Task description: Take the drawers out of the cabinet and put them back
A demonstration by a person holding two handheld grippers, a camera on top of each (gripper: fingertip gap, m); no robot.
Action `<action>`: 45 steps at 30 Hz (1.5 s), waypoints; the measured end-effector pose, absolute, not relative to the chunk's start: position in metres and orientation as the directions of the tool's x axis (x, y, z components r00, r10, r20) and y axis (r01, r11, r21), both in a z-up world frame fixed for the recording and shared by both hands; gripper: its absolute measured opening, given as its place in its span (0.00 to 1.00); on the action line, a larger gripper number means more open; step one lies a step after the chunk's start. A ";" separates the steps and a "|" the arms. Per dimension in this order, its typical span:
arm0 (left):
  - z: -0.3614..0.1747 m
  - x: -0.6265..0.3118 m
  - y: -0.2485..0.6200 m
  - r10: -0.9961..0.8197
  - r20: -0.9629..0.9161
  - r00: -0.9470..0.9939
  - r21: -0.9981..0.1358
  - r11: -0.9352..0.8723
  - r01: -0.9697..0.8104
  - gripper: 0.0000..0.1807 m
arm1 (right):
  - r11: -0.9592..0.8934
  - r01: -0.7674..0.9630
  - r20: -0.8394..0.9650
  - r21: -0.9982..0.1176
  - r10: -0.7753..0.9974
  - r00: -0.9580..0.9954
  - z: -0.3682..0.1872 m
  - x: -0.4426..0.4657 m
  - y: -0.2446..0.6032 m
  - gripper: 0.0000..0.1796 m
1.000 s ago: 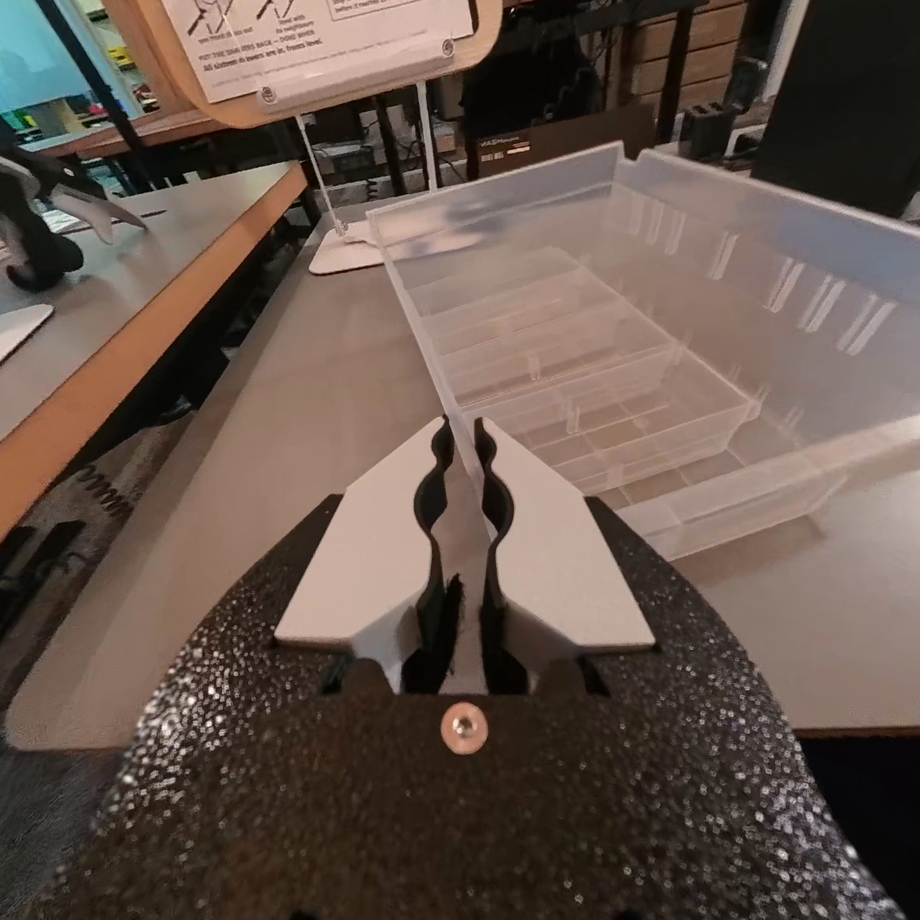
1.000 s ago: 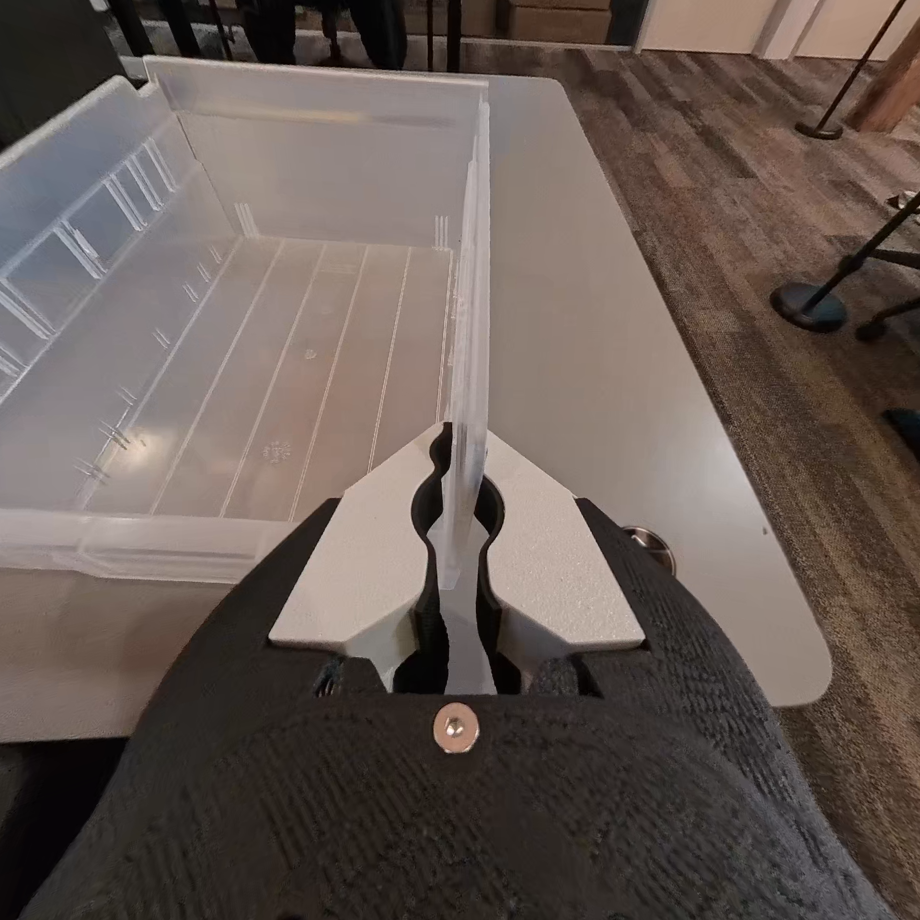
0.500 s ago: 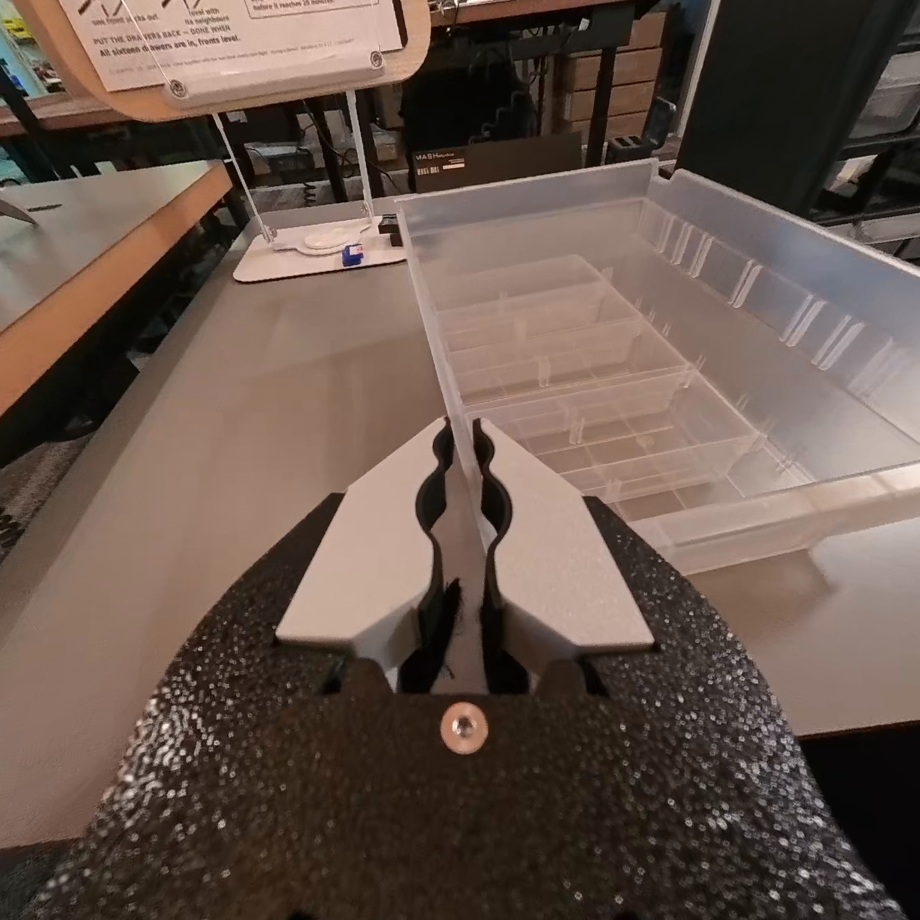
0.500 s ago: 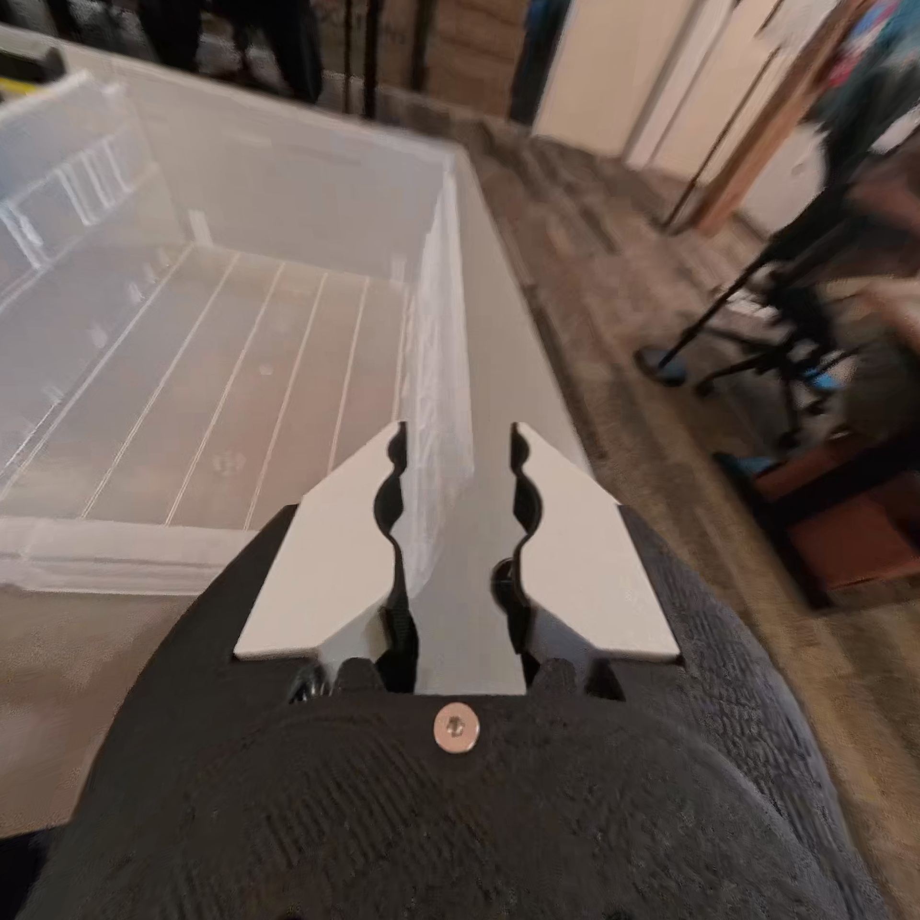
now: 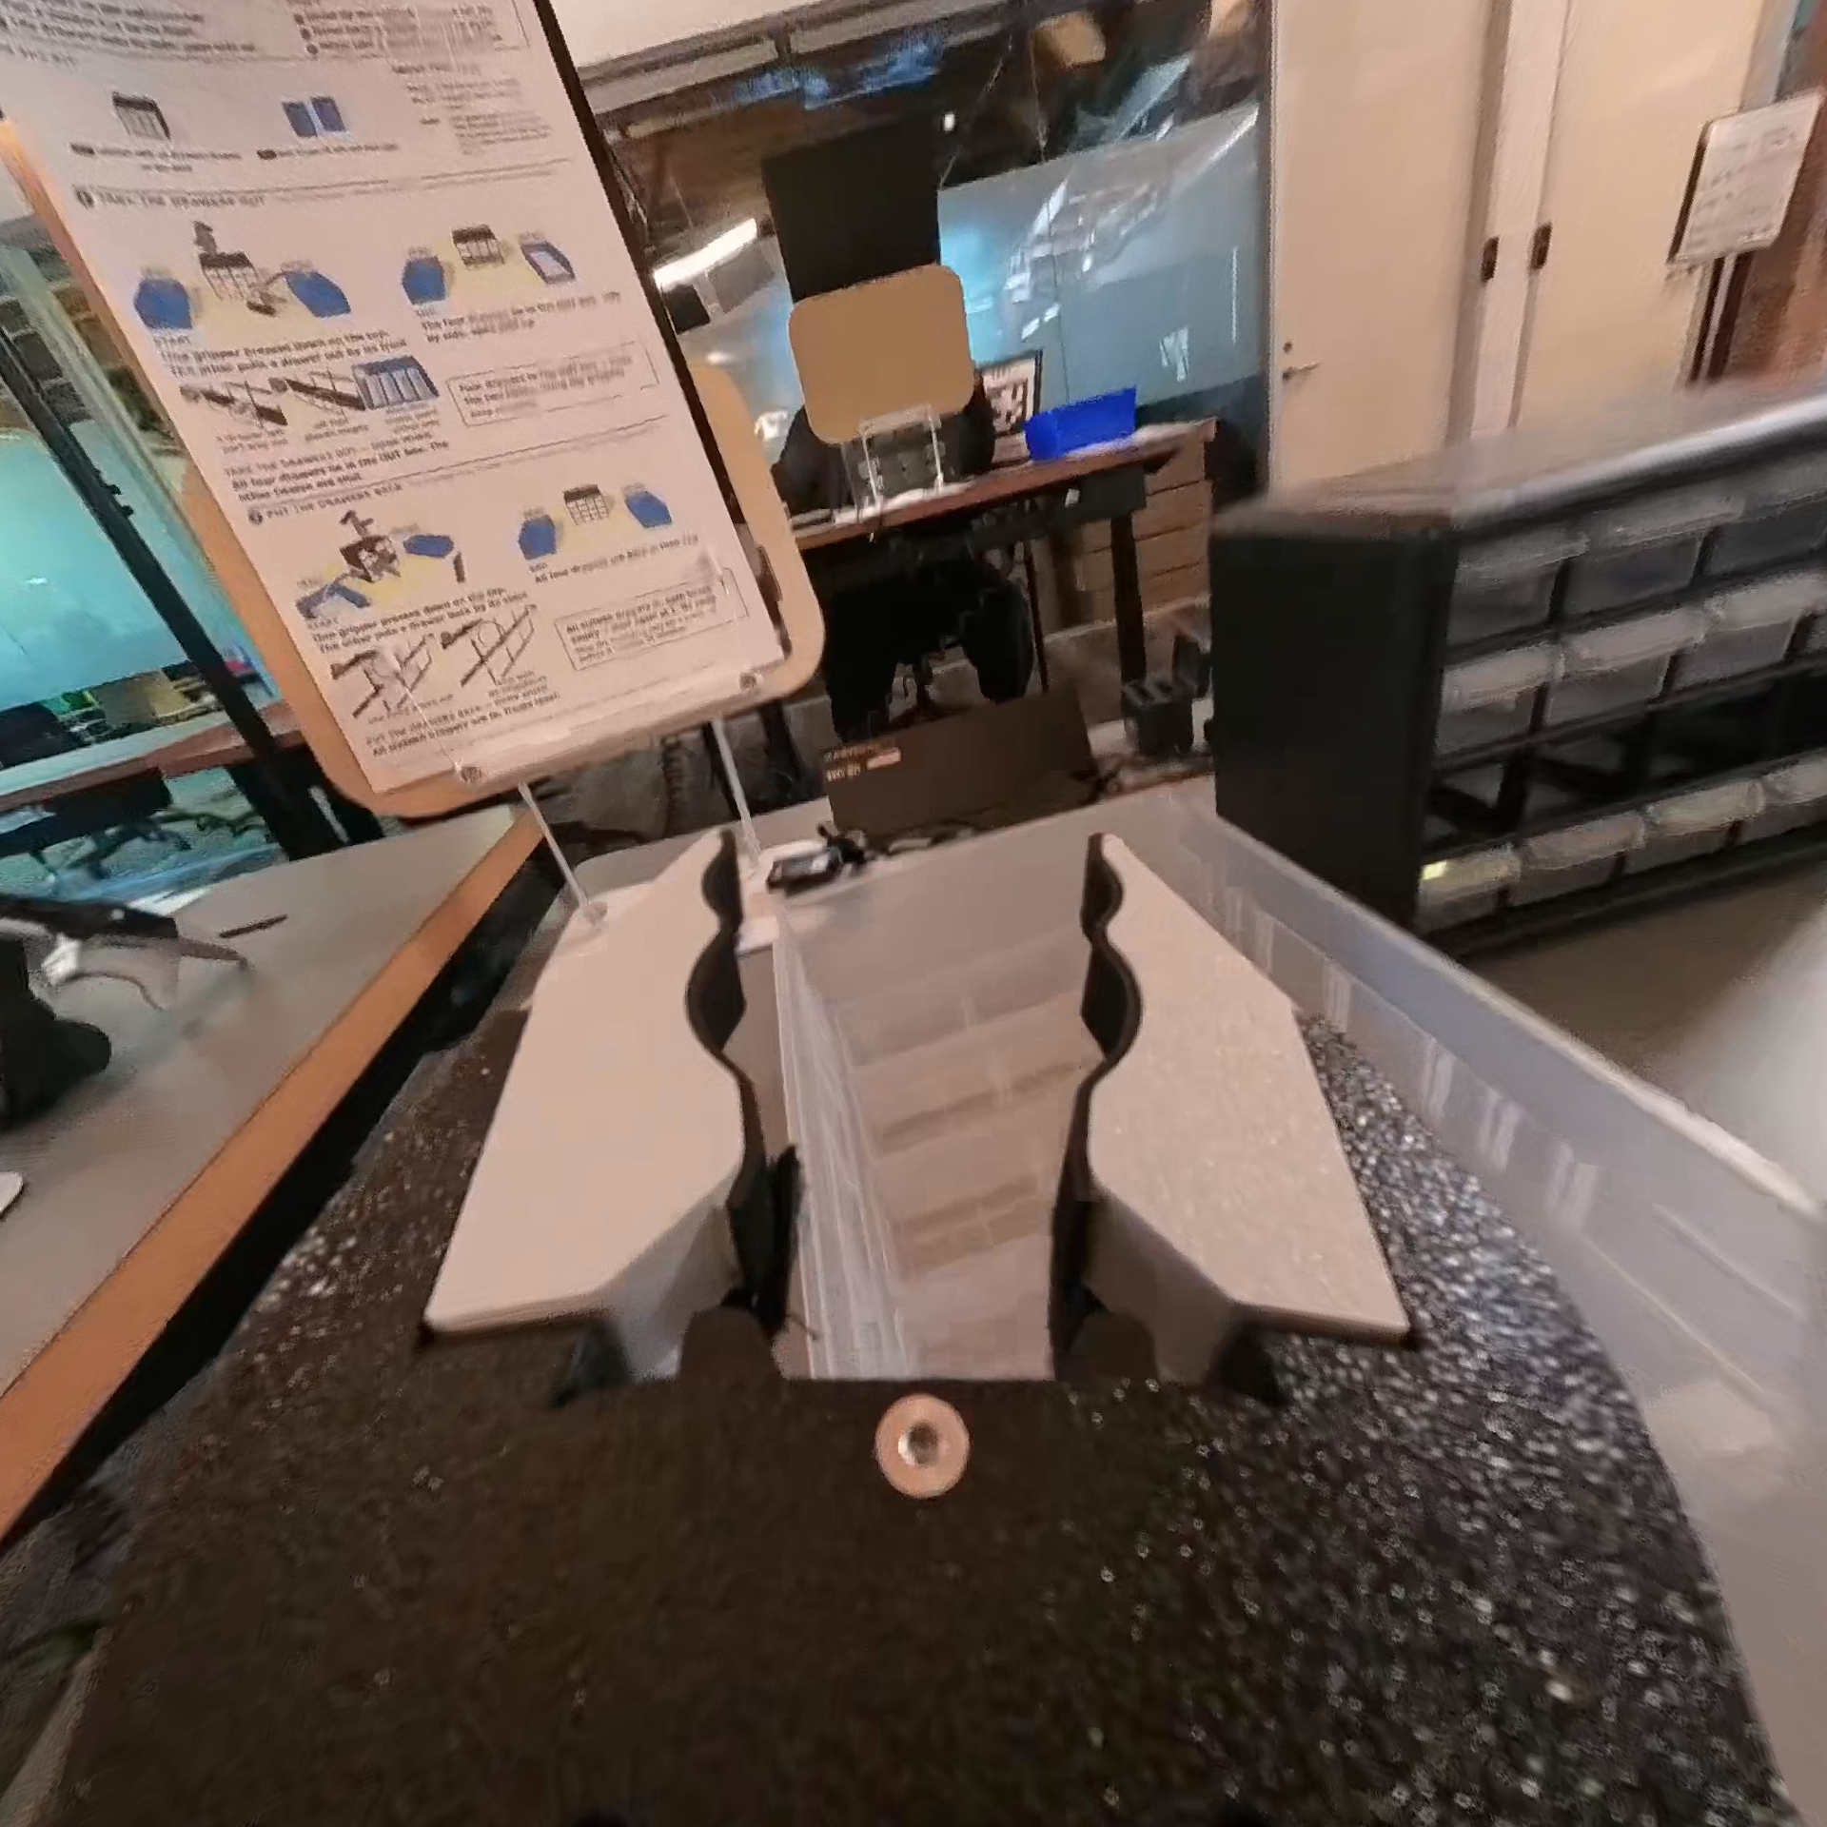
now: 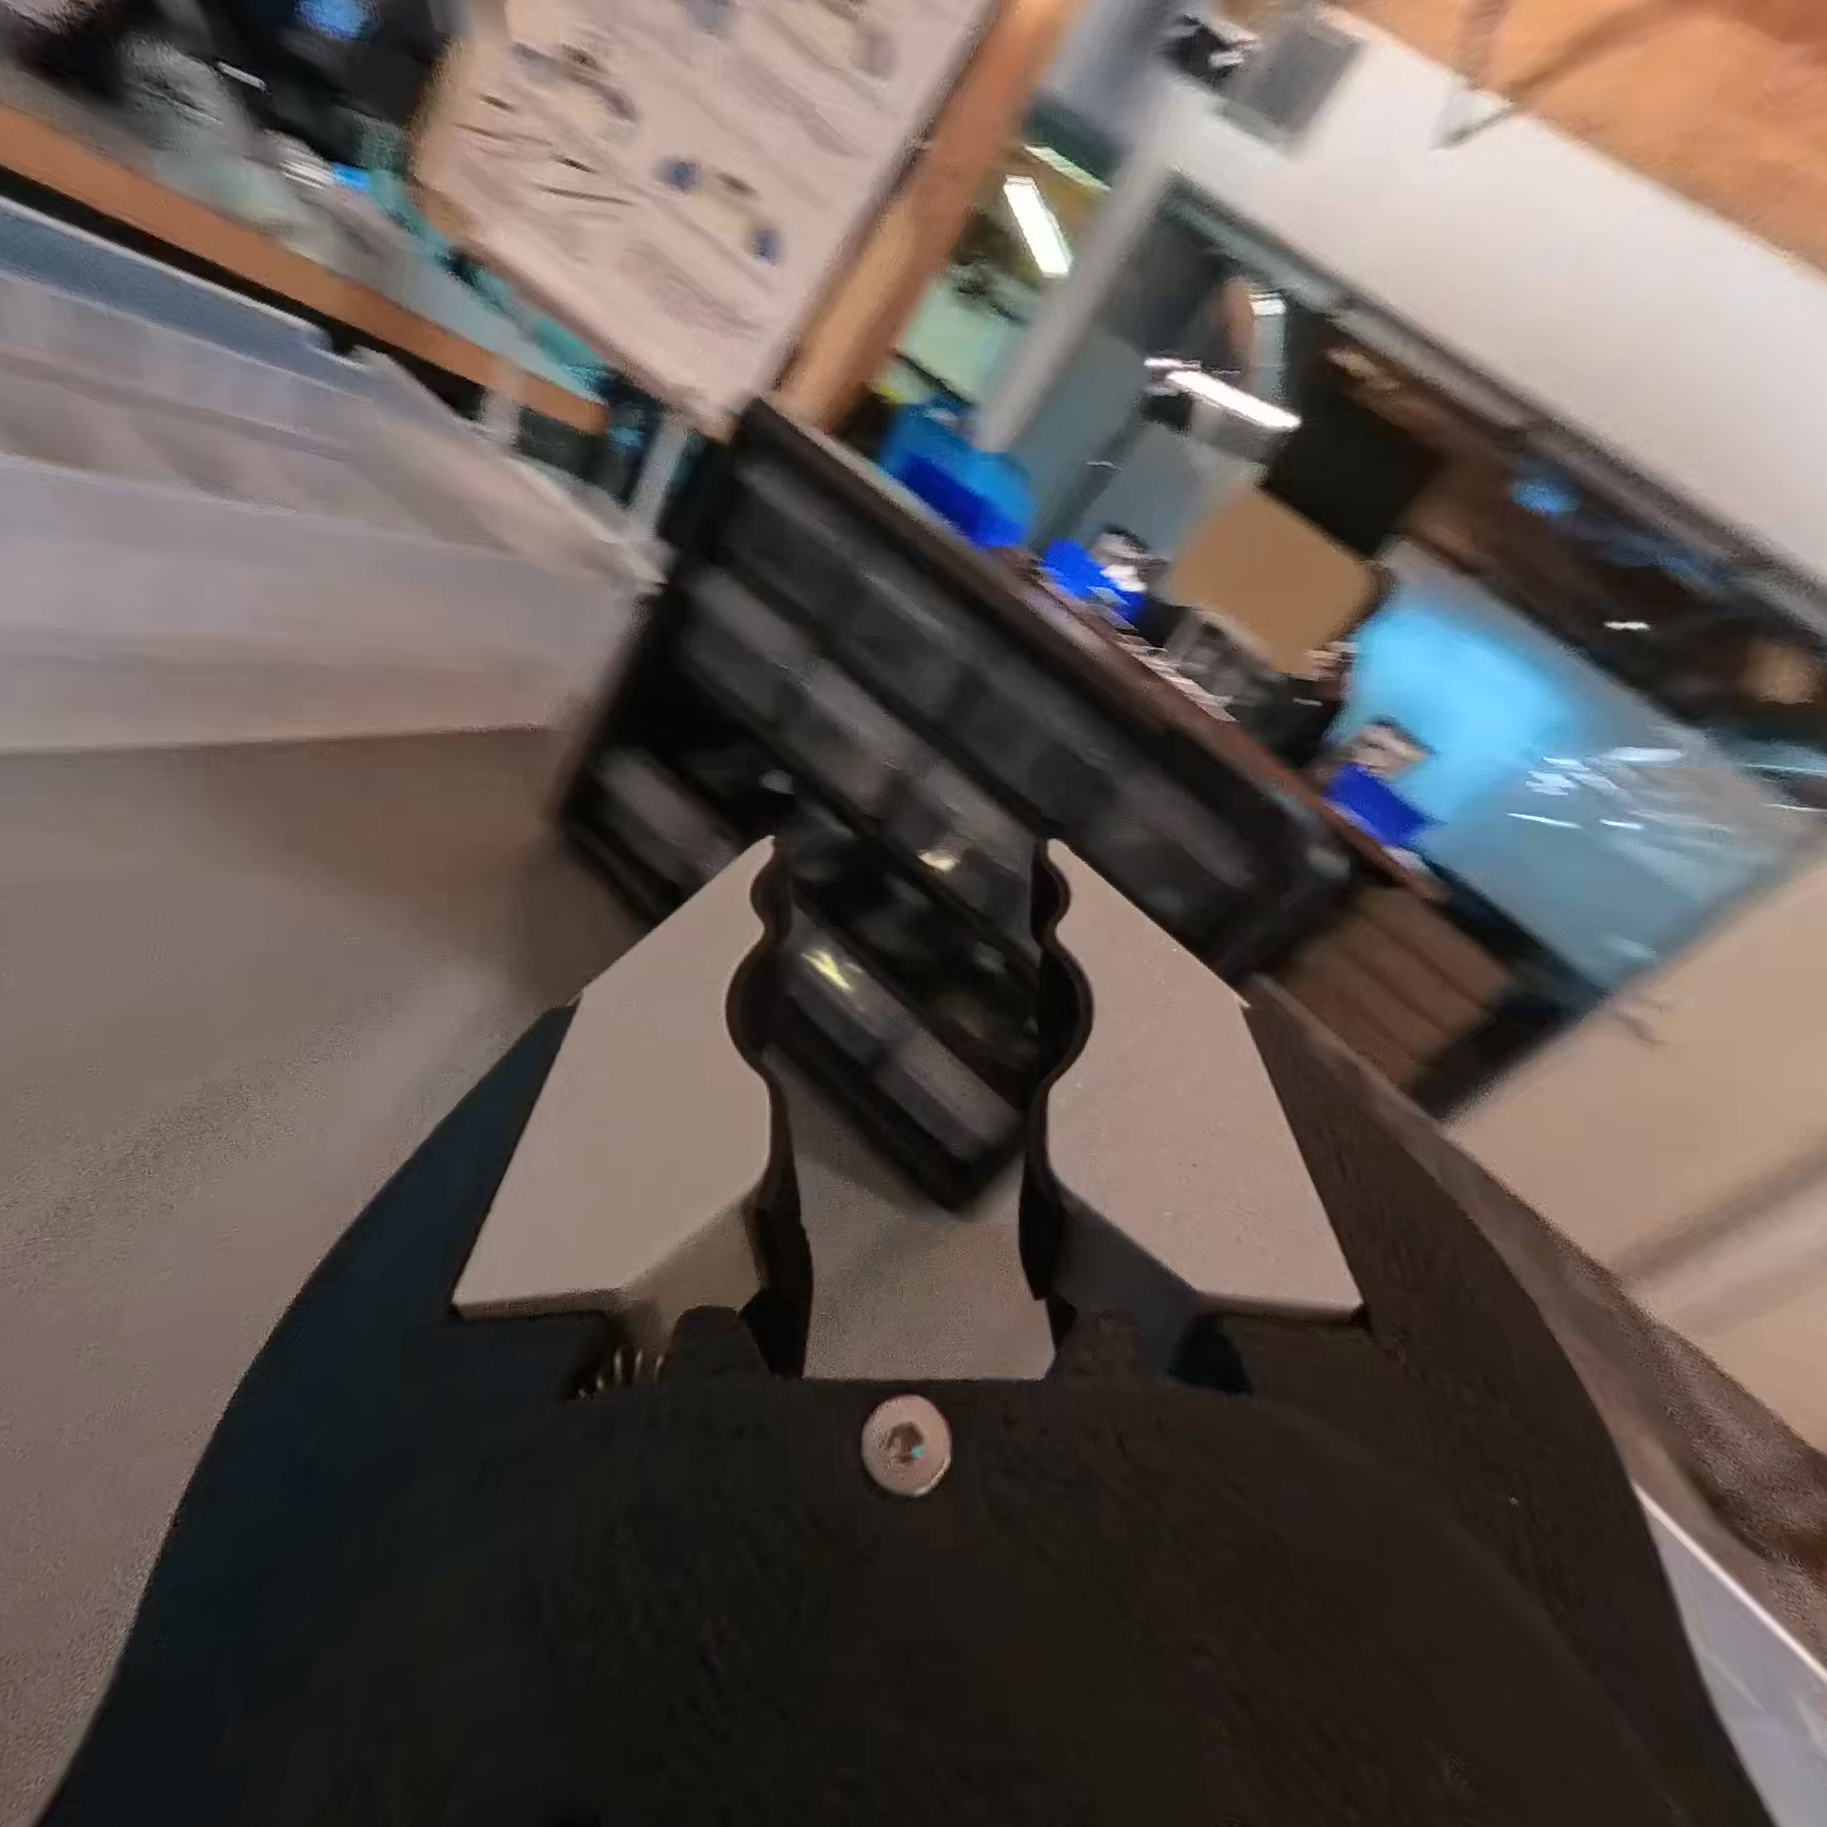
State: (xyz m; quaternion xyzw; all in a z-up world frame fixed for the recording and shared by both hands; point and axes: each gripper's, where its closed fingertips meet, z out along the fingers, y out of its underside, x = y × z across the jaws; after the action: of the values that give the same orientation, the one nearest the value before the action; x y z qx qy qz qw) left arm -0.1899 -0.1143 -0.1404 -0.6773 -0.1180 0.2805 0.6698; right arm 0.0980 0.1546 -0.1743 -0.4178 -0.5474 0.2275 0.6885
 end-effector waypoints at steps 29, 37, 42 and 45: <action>-0.195 -0.182 -0.023 0.294 0.053 0.954 -0.957 -0.258 0.133 0.28 | 0.471 -0.027 0.469 -0.882 0.881 0.061 -0.183 -0.012 0.095 0.23; -0.239 -0.214 0.059 0.343 0.125 0.931 -0.742 -0.591 0.317 0.37 | 0.471 -0.043 0.457 -0.881 0.872 0.175 -0.188 0.024 0.127 0.22; -0.289 -0.229 0.078 0.405 0.134 0.904 -0.541 -0.735 0.409 0.36 | 0.460 -0.062 0.434 -0.886 0.868 0.243 -0.181 0.043 0.150 0.23; -0.303 -0.232 0.084 0.424 0.128 0.897 -0.491 -0.758 0.429 0.35 | 0.435 -0.096 0.390 -0.895 0.870 0.300 -0.175 0.054 0.167 0.24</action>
State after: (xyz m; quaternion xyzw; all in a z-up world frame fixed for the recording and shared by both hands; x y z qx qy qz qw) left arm -0.2318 0.0838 -0.3035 -0.9377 -0.2273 -0.0044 0.2628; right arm 0.0543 0.1666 -0.1754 -0.4035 -0.4797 0.3462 0.6980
